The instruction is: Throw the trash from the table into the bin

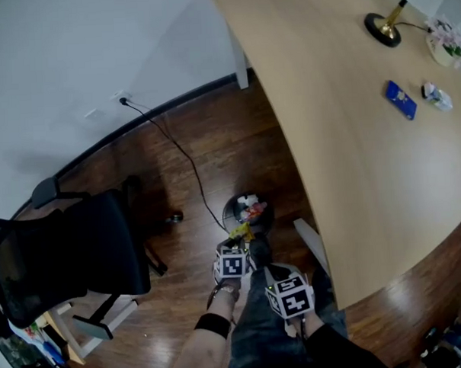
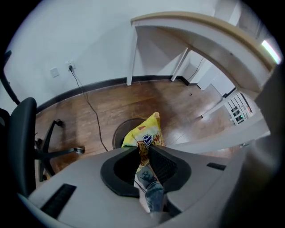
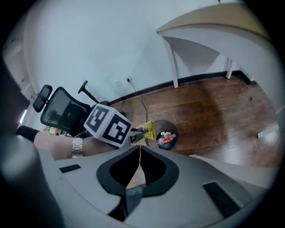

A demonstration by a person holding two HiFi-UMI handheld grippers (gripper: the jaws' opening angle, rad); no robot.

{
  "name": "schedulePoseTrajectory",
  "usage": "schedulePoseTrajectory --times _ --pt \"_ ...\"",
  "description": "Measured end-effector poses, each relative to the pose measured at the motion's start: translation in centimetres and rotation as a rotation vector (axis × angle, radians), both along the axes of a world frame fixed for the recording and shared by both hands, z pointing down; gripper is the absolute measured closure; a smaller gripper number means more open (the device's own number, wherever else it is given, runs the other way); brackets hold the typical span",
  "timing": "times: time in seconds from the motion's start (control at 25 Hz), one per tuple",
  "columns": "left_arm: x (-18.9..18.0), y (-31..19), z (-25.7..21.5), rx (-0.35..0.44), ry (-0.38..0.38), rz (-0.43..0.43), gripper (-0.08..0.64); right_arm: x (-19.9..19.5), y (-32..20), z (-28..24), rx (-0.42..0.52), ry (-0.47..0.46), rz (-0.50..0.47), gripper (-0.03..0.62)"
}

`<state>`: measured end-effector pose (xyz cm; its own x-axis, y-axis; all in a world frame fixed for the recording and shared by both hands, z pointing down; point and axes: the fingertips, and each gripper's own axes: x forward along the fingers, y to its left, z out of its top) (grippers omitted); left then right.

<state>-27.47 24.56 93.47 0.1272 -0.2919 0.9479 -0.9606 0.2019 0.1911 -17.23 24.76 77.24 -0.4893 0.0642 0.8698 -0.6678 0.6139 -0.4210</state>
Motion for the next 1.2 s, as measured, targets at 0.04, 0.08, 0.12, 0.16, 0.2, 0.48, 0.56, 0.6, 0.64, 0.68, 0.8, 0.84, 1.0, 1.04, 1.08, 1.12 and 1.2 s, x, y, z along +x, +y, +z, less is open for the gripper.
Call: schedulePoseTrajectory --times 0.04,0.08,0.12,0.16,0.2,0.48,0.56,0.6,0.64,0.68,0.8,0.84,1.0,1.04,1.08,1.12,1.2 --pt "0.0 -0.1 1.6 -0.019 0.0 0.012 0.488 0.2 0.0 0.7 -0.007 0.005 0.007 0.588" --pt "-0.2 -0.3 3.0 -0.032 -0.005 0.025 0.488 0.5 -0.1 1.4 -0.012 0.011 0.014 0.588" --pt "-0.4 -0.6 4.1 -0.039 -0.013 0.035 0.488 0.7 -0.3 2.1 -0.016 0.015 0.02 0.588" --pt "-0.6 -0.9 4.9 -0.043 -0.018 0.04 0.488 0.9 -0.4 2.7 -0.018 0.021 0.025 0.588" --pt "-0.7 -1.2 5.6 -0.044 -0.013 0.04 0.488 1.1 -0.6 3.2 -0.02 0.026 0.03 0.588" --pt "-1.8 -3.1 7.2 -0.012 0.037 -0.023 0.348 1.2 -1.5 4.4 -0.02 0.027 0.029 0.588" --pt "-2.4 -3.1 7.0 -0.015 0.027 -0.032 0.318 1.1 -1.6 4.3 -0.018 0.024 0.023 0.588" --pt "-2.4 -3.3 6.8 -0.01 0.023 -0.024 0.318 1.1 -1.6 4.3 -0.018 0.024 0.021 0.588" --pt "-2.3 -3.4 6.6 -0.001 0.026 -0.013 0.318 1.0 -1.6 4.3 -0.018 0.024 0.02 0.588" --pt "-2.0 -3.5 6.3 0.007 0.031 -0.002 0.318 1.0 -1.6 4.3 -0.018 0.024 0.02 0.588" --pt "-1.8 -3.6 5.6 0.017 0.026 0.027 0.334 1.0 -1.8 4.2 -0.017 0.021 0.021 0.588" --pt "-1.7 -3.5 5.4 0.015 0.031 0.031 0.339 1.0 -1.8 4.1 -0.016 0.02 0.022 0.588" --pt "-0.8 -3.1 3.5 0.023 0.074 0.041 0.43 0.8 -1.7 3.1 -0.013 0.009 0.021 0.588" --pt "-0.7 -3.2 2.5 0.037 0.075 0.048 0.476 0.7 -1.7 2.7 -0.012 0.002 0.018 0.588" --pt "-0.6 -3.4 1.4 0.054 0.073 0.056 0.515 0.7 -1.7 2.3 -0.009 -0.005 0.013 0.588" --pt "-0.5 -3.6 0.0 0.072 0.068 0.064 0.551 0.7 -1.7 1.7 -0.004 -0.012 0.005 0.588" --pt "-0.5 -3.8 -3.0 0.113 0.055 0.074 0.557 1.0 -1.6 0.6 0.002 -0.024 -0.009 0.588"
